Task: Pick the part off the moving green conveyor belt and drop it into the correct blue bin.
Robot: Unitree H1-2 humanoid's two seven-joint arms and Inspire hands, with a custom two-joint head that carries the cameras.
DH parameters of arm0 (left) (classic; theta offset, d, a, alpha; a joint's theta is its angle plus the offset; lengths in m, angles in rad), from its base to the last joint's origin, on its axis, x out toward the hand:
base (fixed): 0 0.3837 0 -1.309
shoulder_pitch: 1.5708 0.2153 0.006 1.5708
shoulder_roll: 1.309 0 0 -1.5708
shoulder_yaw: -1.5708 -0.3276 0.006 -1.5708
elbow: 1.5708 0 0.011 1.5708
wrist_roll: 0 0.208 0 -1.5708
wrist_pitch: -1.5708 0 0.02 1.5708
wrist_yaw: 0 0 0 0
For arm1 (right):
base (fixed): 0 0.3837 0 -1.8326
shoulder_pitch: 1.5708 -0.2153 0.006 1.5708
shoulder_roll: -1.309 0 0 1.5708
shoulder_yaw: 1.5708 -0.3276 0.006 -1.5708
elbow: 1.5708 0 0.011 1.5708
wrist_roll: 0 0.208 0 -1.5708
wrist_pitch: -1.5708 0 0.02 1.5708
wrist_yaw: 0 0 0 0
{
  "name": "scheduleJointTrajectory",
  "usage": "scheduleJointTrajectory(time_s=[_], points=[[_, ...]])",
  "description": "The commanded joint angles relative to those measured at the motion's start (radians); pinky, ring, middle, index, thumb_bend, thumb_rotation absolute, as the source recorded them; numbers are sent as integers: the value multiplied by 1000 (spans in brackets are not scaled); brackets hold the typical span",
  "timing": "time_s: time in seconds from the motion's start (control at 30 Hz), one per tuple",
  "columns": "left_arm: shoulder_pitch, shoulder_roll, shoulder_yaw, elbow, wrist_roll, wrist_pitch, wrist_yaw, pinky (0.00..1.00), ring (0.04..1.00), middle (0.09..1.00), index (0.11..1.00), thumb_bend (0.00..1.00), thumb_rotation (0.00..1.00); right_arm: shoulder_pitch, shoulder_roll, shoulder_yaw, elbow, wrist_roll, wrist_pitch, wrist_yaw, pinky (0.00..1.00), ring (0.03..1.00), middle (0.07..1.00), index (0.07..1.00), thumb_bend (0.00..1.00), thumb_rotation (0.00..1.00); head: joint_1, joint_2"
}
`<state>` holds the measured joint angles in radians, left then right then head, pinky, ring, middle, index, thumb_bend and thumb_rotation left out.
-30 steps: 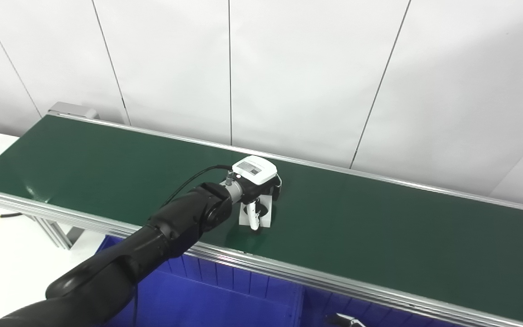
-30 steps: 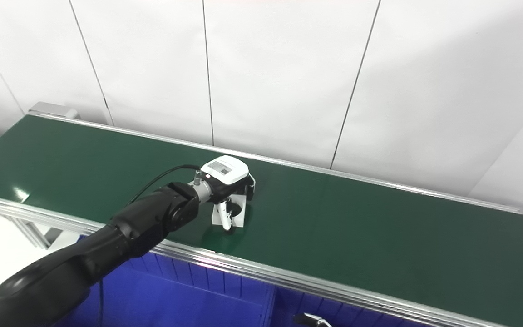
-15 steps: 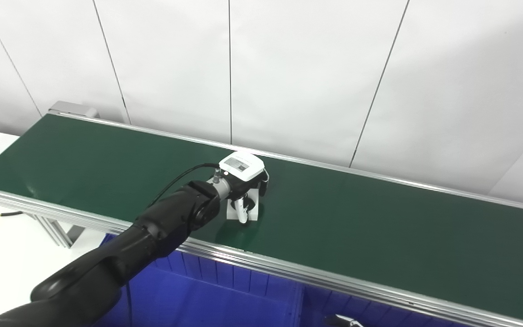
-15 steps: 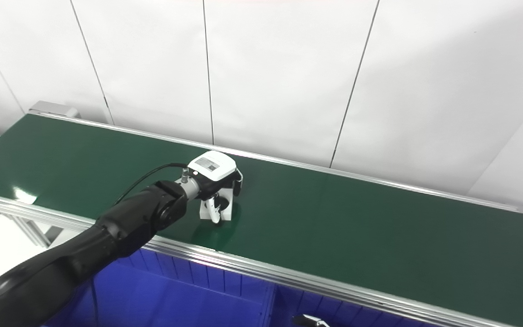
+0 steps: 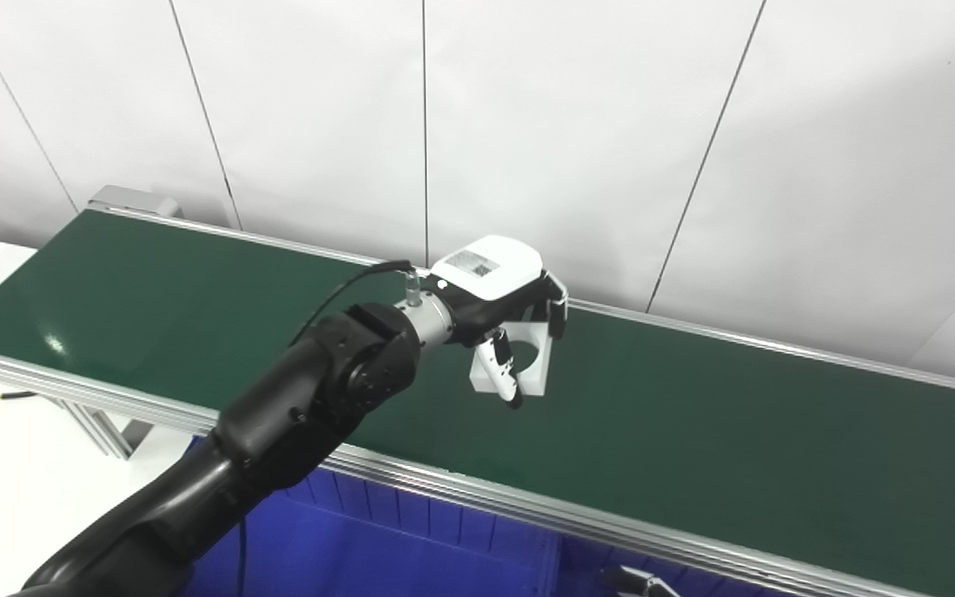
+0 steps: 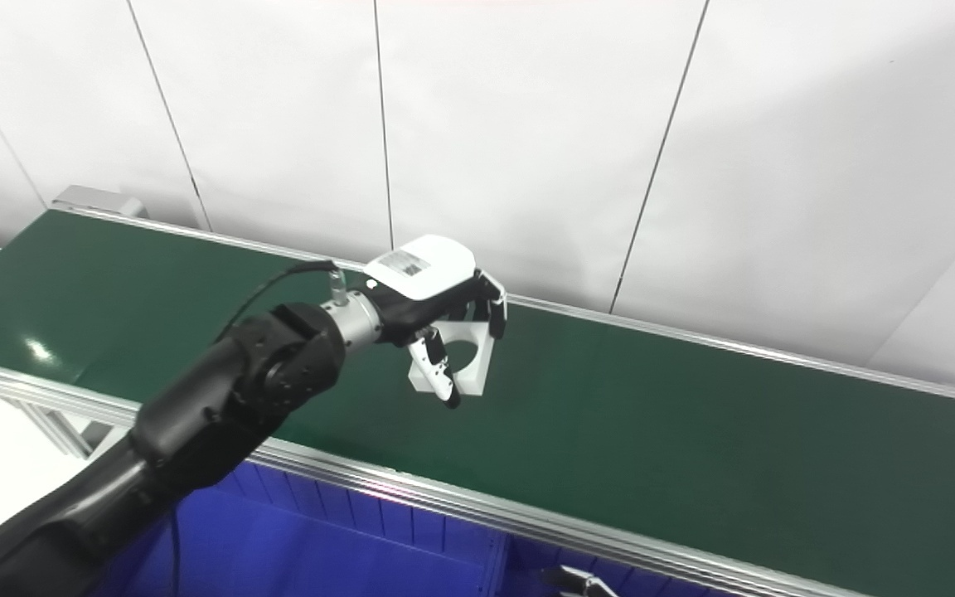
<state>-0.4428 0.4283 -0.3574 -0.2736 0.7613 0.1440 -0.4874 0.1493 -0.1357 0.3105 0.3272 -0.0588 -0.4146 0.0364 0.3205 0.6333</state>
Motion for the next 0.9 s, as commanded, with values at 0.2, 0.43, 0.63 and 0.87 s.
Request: scheduleJointTrajectory(time_s=[0.2,0.43,0.63,0.87], points=[[155,38,118,-192,-24,23,-8,347,429,499,526,475,0,-26,6,-47,-42,55,-55,72,624,695,759,719,934,156,46,88],[318,7,180,-262,-23,47,12,340,433,513,521,475,0,-49,7,-85,-61,63,-54,105,610,680,748,707,953,149,106,176],[428,-27,199,-297,-6,46,31,335,429,509,531,474,0,-60,7,-106,-82,69,-52,128,601,668,740,697,962,155,149,228],[481,-63,196,-325,62,55,21,328,423,517,532,472,0,-62,-4,-128,-138,114,-20,168,602,668,735,700,947,129,229,284]])
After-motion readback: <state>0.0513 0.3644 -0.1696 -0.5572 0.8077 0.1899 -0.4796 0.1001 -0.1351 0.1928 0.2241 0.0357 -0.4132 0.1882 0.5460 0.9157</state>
